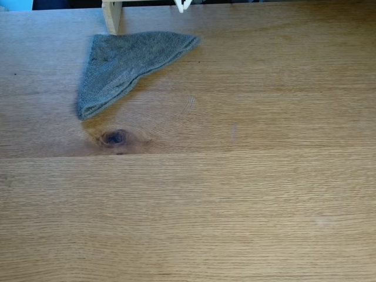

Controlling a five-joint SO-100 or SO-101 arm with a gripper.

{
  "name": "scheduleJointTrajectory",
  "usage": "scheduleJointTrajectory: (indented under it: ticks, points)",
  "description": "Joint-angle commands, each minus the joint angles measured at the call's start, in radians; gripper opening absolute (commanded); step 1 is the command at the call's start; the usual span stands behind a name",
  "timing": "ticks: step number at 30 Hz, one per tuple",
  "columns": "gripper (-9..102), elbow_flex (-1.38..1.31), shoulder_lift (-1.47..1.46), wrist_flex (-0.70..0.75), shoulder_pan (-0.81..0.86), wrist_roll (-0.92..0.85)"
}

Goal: Clean the area in front of the robot

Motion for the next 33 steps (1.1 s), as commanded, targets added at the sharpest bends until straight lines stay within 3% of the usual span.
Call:
scheduleJointTrajectory:
  ticks: [1, 33]
  points:
    - [0, 0.11, -0.015, -0.021, 0.003, -0.008]
    - [0, 0.11, -0.034, -0.034, -0.005, -0.003]
